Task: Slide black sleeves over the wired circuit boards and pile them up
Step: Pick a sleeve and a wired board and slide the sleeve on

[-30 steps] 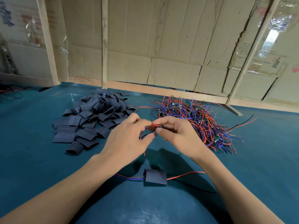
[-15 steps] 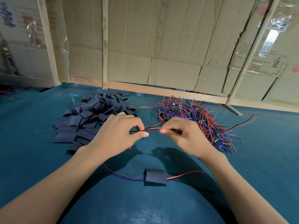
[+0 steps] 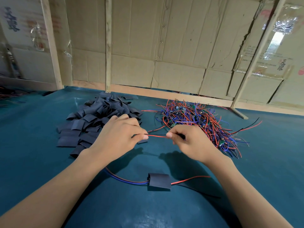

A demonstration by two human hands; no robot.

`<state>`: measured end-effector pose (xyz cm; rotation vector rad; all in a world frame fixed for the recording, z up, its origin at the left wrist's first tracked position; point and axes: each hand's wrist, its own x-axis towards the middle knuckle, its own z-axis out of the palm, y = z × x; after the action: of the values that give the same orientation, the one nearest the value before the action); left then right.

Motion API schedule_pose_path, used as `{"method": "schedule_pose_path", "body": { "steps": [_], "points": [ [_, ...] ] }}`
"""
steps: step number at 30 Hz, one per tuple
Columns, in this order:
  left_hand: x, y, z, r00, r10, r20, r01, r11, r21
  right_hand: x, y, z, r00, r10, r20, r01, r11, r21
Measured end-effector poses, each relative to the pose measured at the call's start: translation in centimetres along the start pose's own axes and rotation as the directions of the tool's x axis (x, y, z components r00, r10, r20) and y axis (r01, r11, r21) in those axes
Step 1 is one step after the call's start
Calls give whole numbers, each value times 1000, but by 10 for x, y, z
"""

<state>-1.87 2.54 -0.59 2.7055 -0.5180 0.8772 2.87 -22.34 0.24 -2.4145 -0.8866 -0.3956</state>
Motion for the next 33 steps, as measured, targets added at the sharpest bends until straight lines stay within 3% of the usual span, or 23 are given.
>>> {"method": "schedule_pose_path", "body": {
  "steps": [3,9,13,17,21,23,26,29,33],
  "points": [
    [-1,1,1,998,-20,-62,15,997,-78,-1,-2,0,999,9,51,-6,997,-77],
    [0,7,4,992,26,-126,-44,988,-145,-4,-22,3,983,-181,42,184,913,-364],
    [0,9,4,986,93,-139,-117,978,-174,1,-30,15,968,-216,129,241,942,-231],
    [0,4,4,987,102,-122,-123,976,-177,0,-29,16,980,-194,37,195,980,-38],
    [2,3,5,992,50,-116,-72,978,-197,-1,-32,14,993,-118,3,118,992,-43],
    [1,3,7,995,-39,-96,8,951,-310,-1,-33,12,997,-74,-10,74,996,-56],
    [0,5,7,982,-185,49,179,800,-573,0,-30,7,997,-7,-78,3,999,-51],
    [2,11,7,924,-295,241,362,479,-800,0,-24,3,981,43,-192,-43,999,1],
    [6,15,6,869,-318,380,404,8,-915,0,-22,4,960,70,-271,-57,997,57]
  ]
}}
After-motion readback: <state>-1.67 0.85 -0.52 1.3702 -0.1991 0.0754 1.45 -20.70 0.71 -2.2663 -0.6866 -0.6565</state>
